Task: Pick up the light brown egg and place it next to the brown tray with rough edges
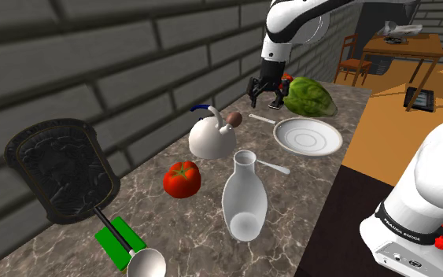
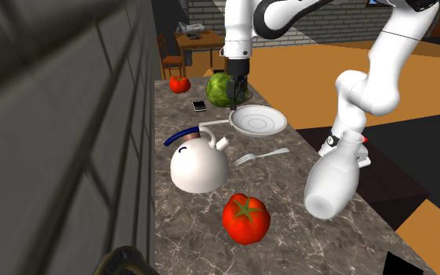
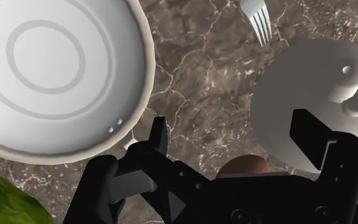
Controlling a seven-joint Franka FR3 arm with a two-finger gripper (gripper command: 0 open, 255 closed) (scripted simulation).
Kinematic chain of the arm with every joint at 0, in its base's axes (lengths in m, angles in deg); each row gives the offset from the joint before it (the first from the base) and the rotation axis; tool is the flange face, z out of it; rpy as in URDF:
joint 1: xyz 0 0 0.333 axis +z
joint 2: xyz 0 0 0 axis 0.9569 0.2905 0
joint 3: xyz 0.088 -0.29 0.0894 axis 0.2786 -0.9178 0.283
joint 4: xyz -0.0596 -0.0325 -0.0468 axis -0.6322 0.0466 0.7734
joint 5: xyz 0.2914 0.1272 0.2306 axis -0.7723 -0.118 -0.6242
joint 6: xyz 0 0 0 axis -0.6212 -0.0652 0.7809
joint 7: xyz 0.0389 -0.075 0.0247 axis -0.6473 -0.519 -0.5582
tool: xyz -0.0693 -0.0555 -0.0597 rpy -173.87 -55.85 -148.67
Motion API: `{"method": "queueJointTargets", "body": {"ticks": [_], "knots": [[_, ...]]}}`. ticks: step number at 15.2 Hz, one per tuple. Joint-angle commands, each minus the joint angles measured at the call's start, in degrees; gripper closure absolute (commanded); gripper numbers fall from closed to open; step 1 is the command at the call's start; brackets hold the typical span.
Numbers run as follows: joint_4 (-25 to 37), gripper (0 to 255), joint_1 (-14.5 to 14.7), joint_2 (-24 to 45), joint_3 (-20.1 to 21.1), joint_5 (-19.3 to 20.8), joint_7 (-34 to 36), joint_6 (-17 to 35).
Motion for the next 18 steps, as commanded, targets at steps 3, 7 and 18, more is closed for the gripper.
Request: {"method": "queueJointTargets", "body": {"ticks": [3, 7, 18], "knots": [[4.5, 0, -0.3, 8.2, -0.8, -4.4, 2.2, 4.8], [10.0, 0, -1.0, 16.2, -1.6, -9.2, 3.7, 8.1], [22.5, 0, -3.5, 33.1, -1.7, -19.4, 6.0, 13.8]]}}
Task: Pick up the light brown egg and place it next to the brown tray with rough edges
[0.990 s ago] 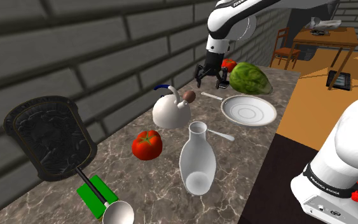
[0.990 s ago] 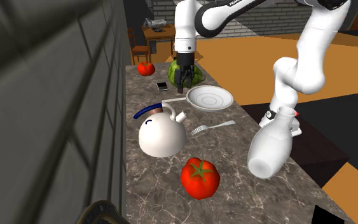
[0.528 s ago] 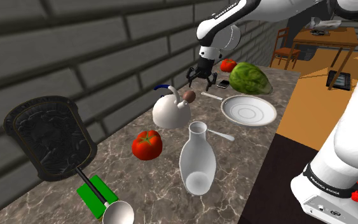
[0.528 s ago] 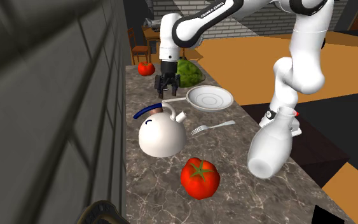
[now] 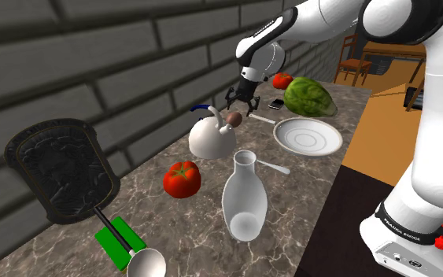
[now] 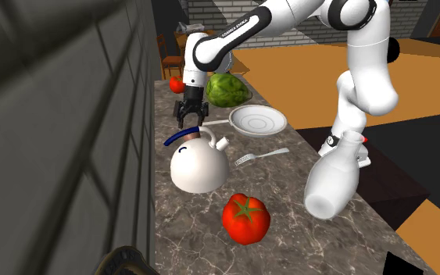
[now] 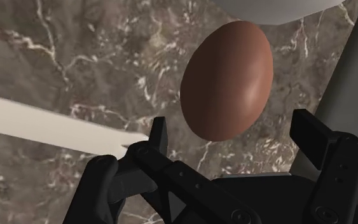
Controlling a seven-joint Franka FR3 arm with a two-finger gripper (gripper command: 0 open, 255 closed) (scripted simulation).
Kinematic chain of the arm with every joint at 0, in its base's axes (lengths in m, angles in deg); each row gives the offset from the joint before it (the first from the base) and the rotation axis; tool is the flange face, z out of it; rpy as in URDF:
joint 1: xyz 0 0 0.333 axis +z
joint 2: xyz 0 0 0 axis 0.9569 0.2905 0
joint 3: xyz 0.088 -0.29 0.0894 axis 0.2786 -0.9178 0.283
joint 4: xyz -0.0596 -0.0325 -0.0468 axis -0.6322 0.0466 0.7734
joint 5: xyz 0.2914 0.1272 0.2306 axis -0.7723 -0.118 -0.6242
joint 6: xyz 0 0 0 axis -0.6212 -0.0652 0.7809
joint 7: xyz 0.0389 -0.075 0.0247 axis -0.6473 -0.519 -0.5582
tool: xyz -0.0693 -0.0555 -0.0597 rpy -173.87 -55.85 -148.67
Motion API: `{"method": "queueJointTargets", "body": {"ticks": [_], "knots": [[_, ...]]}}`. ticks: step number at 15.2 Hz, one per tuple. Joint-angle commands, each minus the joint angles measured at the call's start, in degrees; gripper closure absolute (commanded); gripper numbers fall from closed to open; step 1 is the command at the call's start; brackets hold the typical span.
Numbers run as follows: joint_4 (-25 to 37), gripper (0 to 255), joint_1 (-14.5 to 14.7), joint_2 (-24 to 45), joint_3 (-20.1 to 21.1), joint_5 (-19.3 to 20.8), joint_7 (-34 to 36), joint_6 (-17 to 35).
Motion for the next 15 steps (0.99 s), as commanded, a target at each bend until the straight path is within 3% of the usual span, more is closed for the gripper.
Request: {"method": "queueJointTargets", "body": {"ticks": [1, 12, 13, 15], "knots": [[0.1, 0, 0.1, 1.2, 0.3, -0.6, -0.2, 1.1], [0.0, 0, 0.4, 2.9, 0.8, -1.4, -0.7, 3.0], [0.0, 255, 0.4, 2.9, 0.8, -1.4, -0.7, 3.0], [0.0, 255, 0.4, 2.8, 0.8, -1.4, -0.7, 3.0]]}}
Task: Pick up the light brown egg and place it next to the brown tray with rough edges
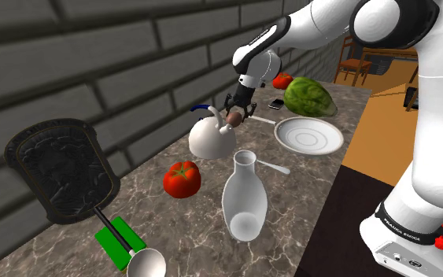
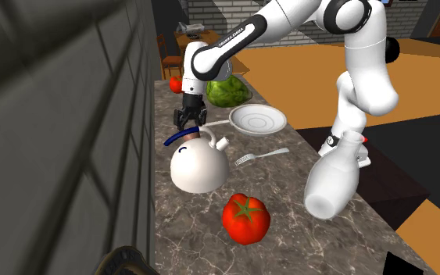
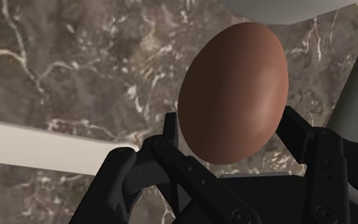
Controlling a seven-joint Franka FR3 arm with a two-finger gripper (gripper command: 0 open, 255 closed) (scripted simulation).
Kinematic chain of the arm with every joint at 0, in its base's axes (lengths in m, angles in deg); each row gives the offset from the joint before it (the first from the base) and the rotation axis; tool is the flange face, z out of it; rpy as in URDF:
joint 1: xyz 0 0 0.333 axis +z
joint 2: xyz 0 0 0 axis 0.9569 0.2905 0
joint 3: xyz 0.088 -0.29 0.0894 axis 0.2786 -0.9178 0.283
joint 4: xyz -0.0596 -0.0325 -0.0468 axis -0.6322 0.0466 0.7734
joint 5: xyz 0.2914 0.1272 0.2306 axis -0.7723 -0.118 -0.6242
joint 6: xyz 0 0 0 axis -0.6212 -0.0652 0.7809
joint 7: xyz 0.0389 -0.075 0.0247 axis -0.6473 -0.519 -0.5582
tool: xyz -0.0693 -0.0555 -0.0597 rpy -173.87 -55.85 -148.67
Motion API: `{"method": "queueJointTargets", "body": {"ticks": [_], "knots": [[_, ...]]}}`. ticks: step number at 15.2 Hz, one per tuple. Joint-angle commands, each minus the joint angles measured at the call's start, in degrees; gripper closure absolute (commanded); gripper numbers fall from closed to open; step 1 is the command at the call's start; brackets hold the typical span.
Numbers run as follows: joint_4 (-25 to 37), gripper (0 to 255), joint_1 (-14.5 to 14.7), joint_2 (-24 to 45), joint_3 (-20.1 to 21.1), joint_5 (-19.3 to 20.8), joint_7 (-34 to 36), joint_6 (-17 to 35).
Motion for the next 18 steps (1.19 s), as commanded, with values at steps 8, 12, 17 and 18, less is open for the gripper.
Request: {"method": "queueJointTargets", "body": {"ticks": [8, 12, 17, 18], "knots": [[0.1, 255, 0.1, -0.3, -0.1, 0.3, 0.4, -0.6], [0.9, 255, 0.2, -2.0, -0.5, 1.4, 1.8, -2.7], [2.1, 255, 0.4, -3.8, -0.9, 2.6, 3.4, -5.5], [2.3, 255, 0.4, -4.2, -1.0, 2.9, 3.8, -6.0]]}}
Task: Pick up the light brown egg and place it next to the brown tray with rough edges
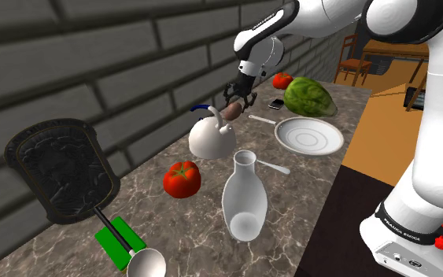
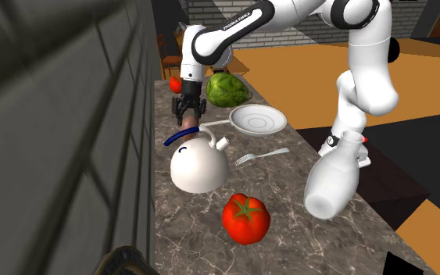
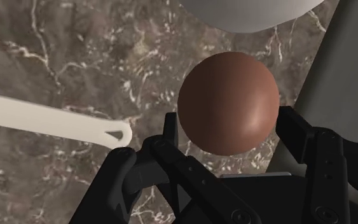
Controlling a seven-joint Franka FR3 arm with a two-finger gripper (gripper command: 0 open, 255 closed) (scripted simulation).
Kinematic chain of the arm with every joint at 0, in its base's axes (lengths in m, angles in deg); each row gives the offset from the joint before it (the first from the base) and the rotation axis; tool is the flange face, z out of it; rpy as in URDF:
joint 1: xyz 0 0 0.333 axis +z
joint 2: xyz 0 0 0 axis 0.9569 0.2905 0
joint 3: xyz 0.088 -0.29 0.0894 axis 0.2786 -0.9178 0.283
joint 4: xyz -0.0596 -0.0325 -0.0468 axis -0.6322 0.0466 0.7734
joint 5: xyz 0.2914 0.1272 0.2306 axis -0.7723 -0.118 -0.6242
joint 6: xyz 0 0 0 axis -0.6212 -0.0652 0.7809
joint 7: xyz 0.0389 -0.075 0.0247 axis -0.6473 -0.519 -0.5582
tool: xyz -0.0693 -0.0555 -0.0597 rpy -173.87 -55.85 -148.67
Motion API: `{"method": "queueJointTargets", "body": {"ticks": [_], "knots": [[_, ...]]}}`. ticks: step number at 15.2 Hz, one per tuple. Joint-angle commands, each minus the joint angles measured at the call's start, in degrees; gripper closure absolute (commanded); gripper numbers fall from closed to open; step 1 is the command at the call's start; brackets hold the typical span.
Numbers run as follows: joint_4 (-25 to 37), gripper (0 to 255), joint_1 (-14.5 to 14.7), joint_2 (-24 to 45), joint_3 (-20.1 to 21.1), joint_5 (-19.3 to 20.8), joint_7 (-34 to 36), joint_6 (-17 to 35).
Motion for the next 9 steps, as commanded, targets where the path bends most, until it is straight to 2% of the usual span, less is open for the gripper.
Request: {"method": "queueJointTargets", "body": {"ticks": [1, 9], "knots": [[0.5, 255, 0.1, -0.7, -0.1, 0.5, 0.7, -1.1], [3.4, 255, 0.1, -3.1, -0.6, 2.2, 3.2, -5.8]]}}
